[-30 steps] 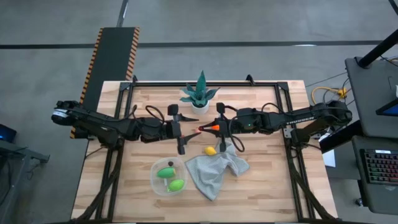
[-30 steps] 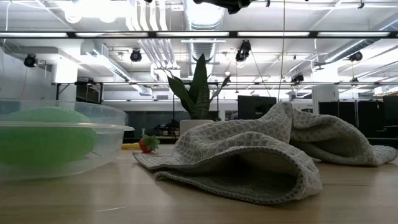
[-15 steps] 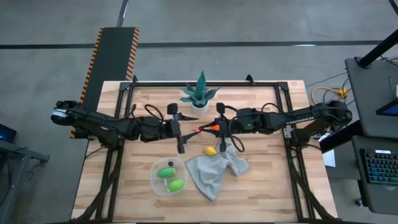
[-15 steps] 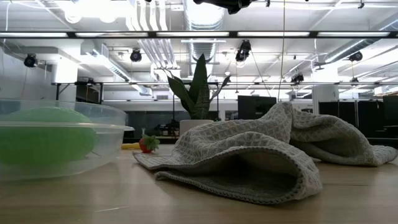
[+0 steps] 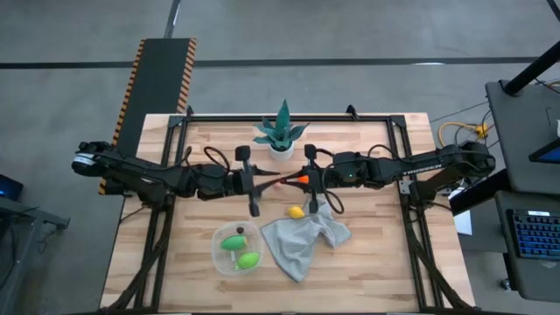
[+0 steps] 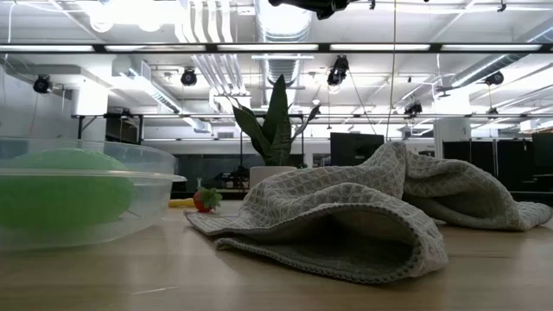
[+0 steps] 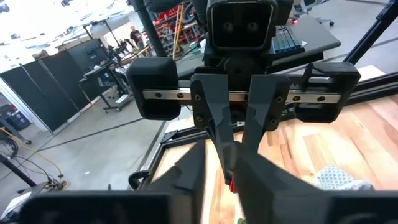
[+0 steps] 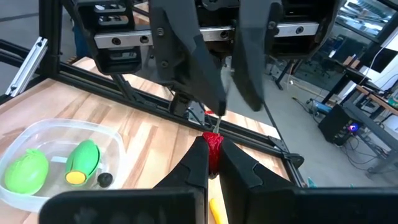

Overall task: Pick and placing Produce into tupperware
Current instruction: Put the red cherry in the transparent bin

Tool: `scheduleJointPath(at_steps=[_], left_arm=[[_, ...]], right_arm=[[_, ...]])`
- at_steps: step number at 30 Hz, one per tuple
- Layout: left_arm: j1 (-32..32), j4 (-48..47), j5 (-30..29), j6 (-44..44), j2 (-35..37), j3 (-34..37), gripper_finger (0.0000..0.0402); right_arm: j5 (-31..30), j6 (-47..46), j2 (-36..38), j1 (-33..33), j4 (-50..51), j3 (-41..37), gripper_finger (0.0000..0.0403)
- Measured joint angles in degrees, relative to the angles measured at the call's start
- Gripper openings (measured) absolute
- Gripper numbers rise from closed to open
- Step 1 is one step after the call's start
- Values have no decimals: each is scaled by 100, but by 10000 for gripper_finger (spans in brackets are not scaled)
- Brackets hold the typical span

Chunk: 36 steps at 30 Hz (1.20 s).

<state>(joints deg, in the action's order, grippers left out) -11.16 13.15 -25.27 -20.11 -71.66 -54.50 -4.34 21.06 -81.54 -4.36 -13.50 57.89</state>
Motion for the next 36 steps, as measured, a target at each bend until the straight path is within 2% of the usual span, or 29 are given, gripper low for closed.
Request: scheduleJointPath(at_steps=[3,20,33,36], left_arm=[[5,-1,12,-23,0,0,9],[31,-8,9,-146,0,-61,0],[33,17,-21,-167,14,-70,0],[33,1,-21,-165,22,-72,0]], right_arm=[[-7,0,0,0,0,0,13],[-16,153,2,0,-26,0,21],[-26,153,2,0,-33,0,175],[-296,171,12,-2,-1,0,198]])
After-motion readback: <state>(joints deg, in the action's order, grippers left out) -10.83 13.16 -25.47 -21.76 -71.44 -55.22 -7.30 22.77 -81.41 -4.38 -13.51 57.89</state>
